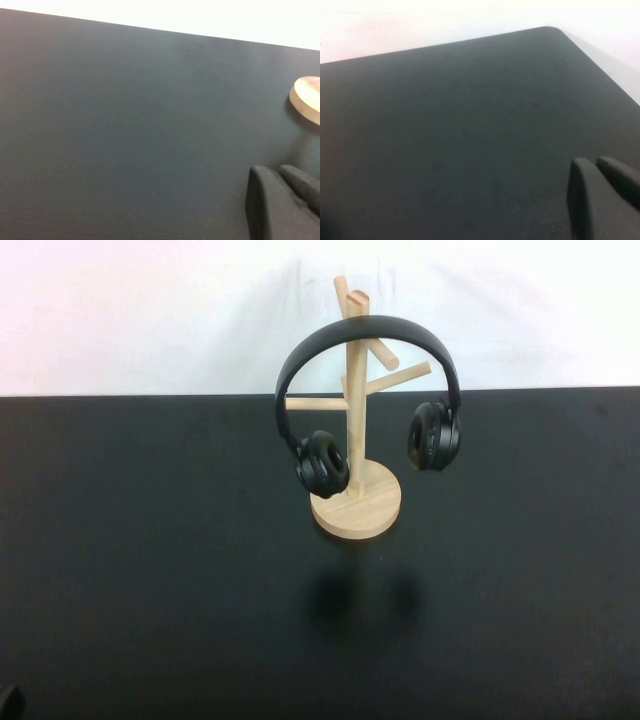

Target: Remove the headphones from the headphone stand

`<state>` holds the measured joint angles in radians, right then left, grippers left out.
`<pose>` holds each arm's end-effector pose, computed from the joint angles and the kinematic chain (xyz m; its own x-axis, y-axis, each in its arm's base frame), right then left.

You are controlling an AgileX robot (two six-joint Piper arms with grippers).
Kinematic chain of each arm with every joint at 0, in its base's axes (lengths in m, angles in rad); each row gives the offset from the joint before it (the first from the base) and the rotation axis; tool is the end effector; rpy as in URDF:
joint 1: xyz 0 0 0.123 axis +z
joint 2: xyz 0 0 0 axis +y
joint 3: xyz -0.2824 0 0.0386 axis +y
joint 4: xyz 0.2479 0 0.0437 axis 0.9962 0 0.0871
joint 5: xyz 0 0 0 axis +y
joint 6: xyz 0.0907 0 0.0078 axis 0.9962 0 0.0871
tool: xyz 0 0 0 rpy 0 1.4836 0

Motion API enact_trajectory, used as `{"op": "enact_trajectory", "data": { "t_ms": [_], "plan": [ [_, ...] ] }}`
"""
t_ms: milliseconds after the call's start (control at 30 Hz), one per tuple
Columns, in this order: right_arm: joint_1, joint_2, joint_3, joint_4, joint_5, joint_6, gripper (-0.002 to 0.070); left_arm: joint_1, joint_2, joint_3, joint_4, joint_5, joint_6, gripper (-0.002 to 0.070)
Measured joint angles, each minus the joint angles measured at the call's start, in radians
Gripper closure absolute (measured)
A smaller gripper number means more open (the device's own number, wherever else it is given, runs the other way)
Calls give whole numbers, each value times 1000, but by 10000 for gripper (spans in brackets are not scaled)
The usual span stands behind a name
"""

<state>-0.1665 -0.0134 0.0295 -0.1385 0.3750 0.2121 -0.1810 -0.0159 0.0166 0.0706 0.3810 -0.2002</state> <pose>0.0510 -0.0133 0.1705 -0.2733 0.1300 -0.9531 0.2367 0.9695 0.0644 0.0516 -0.0070 0.1742 -0.3030 -0.0810 -0.9496 0.1156 0.9859 -0.1210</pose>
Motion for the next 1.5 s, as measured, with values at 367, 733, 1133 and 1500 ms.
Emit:
{"op": "enact_trajectory", "data": {
  "t_ms": [367, 733, 1133, 1500],
  "plan": [
    [0, 0, 0, 6, -14, 0, 682, 0, 0, 0, 0, 0, 0, 673],
    [0, 0, 1, 10, -416, 0, 682, 0, 0, 0, 0, 0, 0, 673],
    [0, 0, 1, 35, -664, 2, 682, 0, 0, 0, 0, 0, 0, 673],
    [0, 0, -231, 228, -907, 105, 682, 0, 0, 0, 0, 0, 0, 673]
  ]
}}
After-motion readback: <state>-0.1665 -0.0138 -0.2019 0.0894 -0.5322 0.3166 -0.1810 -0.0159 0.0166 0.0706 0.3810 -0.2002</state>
